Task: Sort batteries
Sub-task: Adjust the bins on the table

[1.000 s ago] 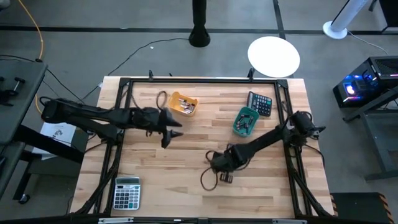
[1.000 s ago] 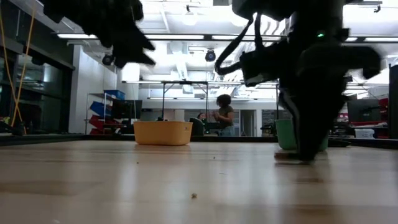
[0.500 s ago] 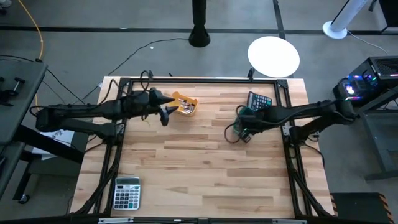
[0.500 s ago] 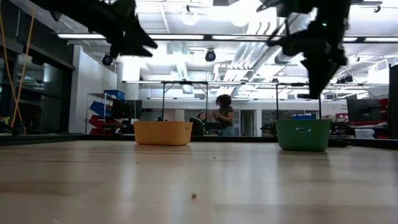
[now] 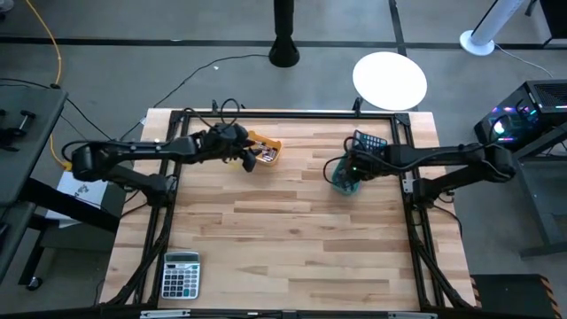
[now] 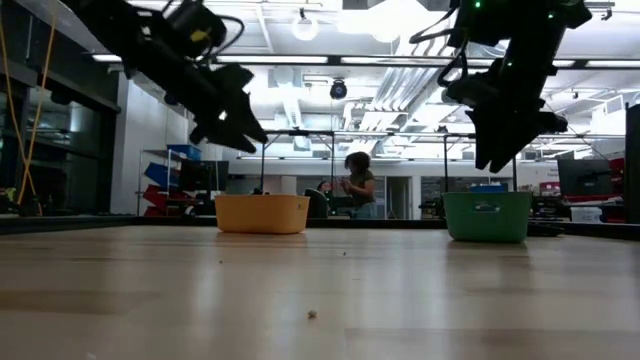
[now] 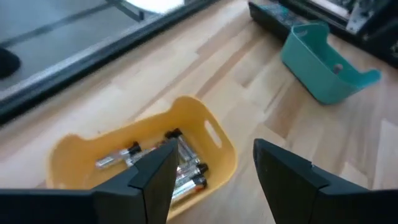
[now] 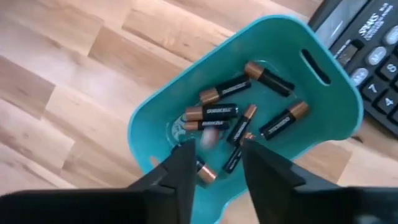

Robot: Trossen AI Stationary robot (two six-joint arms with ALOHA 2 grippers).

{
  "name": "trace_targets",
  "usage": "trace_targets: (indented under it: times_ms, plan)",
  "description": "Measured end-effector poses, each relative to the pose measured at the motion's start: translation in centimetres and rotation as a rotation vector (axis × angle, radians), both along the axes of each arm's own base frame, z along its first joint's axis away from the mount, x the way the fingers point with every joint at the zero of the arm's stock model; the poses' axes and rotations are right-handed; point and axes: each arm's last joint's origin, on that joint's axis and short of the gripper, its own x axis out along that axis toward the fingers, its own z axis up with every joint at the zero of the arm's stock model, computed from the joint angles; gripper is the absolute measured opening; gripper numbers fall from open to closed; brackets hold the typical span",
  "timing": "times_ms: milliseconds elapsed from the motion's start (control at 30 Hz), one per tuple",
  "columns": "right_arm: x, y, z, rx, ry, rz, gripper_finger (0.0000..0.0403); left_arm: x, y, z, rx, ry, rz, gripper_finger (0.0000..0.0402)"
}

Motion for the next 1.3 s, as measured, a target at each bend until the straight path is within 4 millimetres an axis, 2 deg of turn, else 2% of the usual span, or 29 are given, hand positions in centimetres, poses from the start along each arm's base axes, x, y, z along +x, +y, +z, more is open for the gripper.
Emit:
trace_targets:
  times_ms: [100,167,233,333,367,467,700,967,1300]
  plan:
    - [-0.1,-0.3,0.0,-0.007,0.007,-0.001,0.0149,0.5,0.4,-0.8,-0.020,0.028,-0.003,0.0189]
    - [-0.1,-0.4,0.0,-0.011,0.011,0.014,0.0164,1.1,0.7,-1.1,-0.019,0.045,0.009,0.0164]
    - [0.0,-0.4,0.0,-0.012,0.008,0.022,0.0173,1.8,1.0,-1.4,-0.023,0.062,0.011,0.0119]
    - [0.0,-0.4,0.0,-0.011,0.002,0.028,0.0177,3.0,1.3,-2.0,-0.056,0.080,0.005,0.0029]
    - [0.0,-0.4,0.0,-0.011,0.003,0.028,0.0177,3.5,1.4,-2.0,-0.066,0.077,0.009,0.0016]
    - [0.0,-0.4,0.0,-0.010,0.003,0.028,0.0176,4.8,1.7,-2.1,-0.080,0.104,0.012,0.0006]
    - [0.0,-0.4,0.0,-0.006,0.001,0.025,0.0177,6.9,1.9,-2.6,-0.067,0.303,0.009,0.0001]
    - [0.0,-0.4,0.0,-0.007,0.000,0.026,0.0177,6.7,1.8,-3.0,-0.057,0.383,0.051,0.0000]
    - [0.4,-0.4,0.2,-0.016,-0.037,0.033,0.0177,6.9,1.5,-3.0,-0.129,0.339,0.097,0.0000]
